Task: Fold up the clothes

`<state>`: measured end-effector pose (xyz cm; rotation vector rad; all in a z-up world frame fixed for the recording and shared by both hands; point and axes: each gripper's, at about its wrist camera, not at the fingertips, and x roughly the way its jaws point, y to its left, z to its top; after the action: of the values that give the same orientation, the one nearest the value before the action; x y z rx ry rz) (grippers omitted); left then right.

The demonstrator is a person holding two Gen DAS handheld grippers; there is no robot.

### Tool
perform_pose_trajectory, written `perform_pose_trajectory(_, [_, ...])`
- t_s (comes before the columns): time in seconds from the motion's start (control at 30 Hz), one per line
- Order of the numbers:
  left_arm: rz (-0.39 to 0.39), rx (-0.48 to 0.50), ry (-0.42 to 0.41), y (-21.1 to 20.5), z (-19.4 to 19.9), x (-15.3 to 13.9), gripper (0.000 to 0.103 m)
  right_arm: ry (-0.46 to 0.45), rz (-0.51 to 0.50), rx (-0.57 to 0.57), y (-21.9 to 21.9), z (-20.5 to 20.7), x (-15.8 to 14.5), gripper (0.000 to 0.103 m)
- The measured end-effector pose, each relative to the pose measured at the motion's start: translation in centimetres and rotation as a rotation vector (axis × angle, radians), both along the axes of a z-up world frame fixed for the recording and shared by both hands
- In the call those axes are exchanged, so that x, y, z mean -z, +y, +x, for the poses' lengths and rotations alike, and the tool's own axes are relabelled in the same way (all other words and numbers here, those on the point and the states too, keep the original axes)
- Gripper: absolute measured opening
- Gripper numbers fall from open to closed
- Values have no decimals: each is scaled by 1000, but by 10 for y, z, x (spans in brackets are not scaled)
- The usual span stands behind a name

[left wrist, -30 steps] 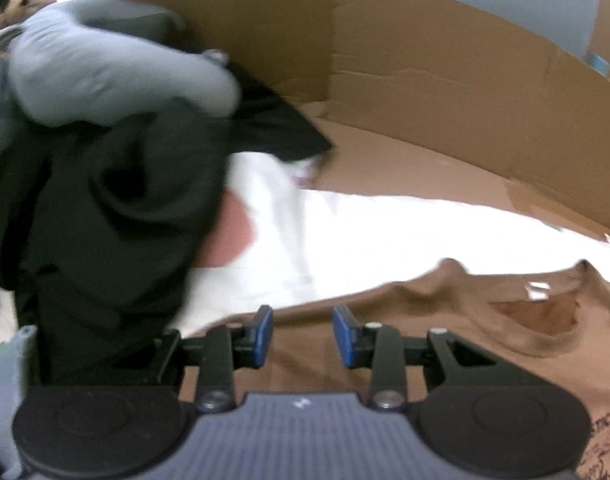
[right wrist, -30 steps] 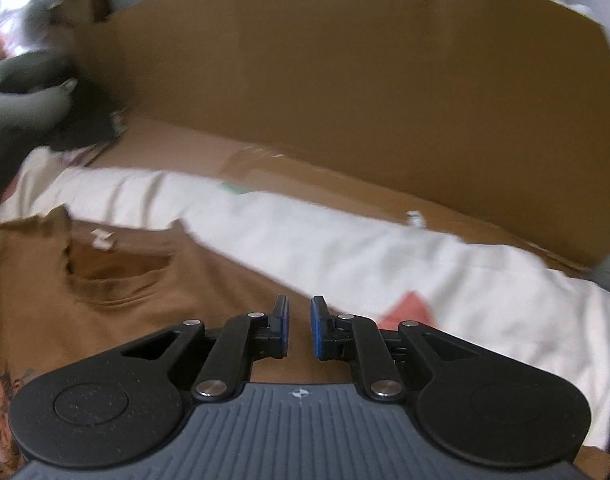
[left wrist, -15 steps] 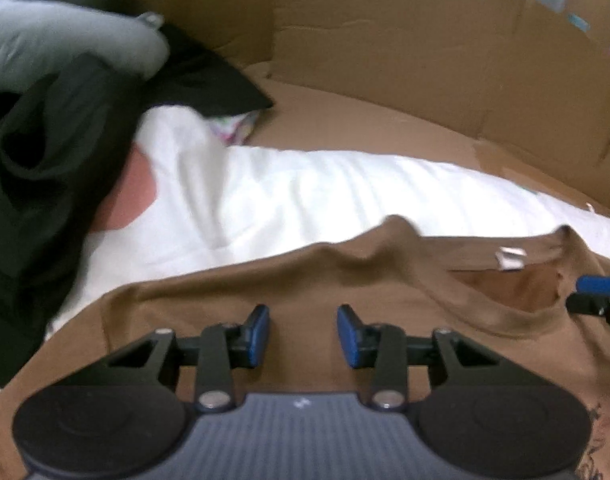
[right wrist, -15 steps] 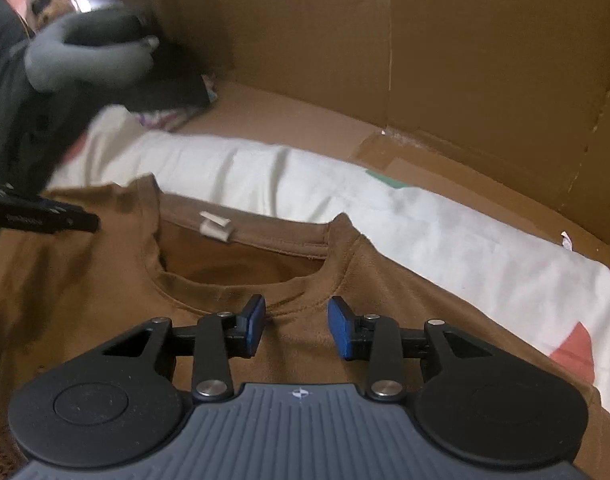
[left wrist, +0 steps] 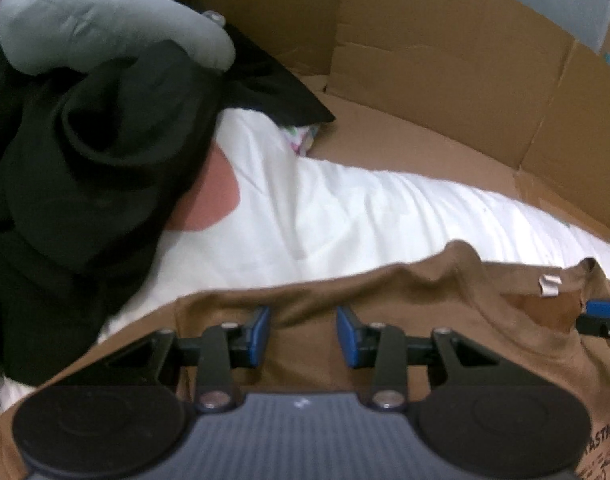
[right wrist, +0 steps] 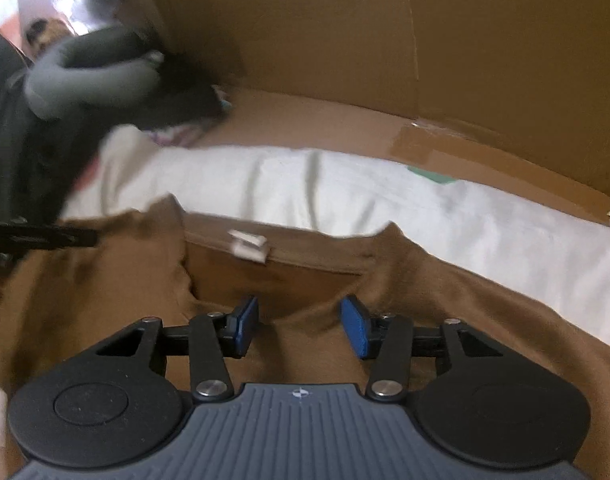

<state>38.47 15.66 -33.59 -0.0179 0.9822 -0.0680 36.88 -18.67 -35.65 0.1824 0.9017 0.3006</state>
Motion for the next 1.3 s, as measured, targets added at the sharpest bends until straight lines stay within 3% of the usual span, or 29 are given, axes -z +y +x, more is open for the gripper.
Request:
perform_pose_trajectory(0.27, [-54,50,-8,-21,17,-1,38,-48,-48,74,-27,3,-21,50])
perform_pose_trajectory(0.5, [-69,80,7,-42,34,13,29,-14,-106,138,-60,4,-9,48])
perform_pose_trajectory(0.63, [-40,91,0,-54,43,20,26,22,-94,149,-68,9,7,24])
perform_pose_trajectory(0.87, [25,141,-30,-72,52,25,22,-5,-144,109,-49,23,18,21])
perform_pose_trajectory(1.03, [12,124,-44,-70,58,18,23,-16,-179,89,-39,33,18,22])
perform_pose_trajectory(1.1, [4,112,-48,-68,57,11,24,-5,-149,104,-44,36,15,24])
perform_pose_trajectory(1.17, [2,108,-45,-66,53,4,30,11,-103,146,-54,35,8,32])
perform_pose_trajectory(1.3, [22,89,-42,-59,36,-14,43,-5,-55,195,-68,15,-19,39])
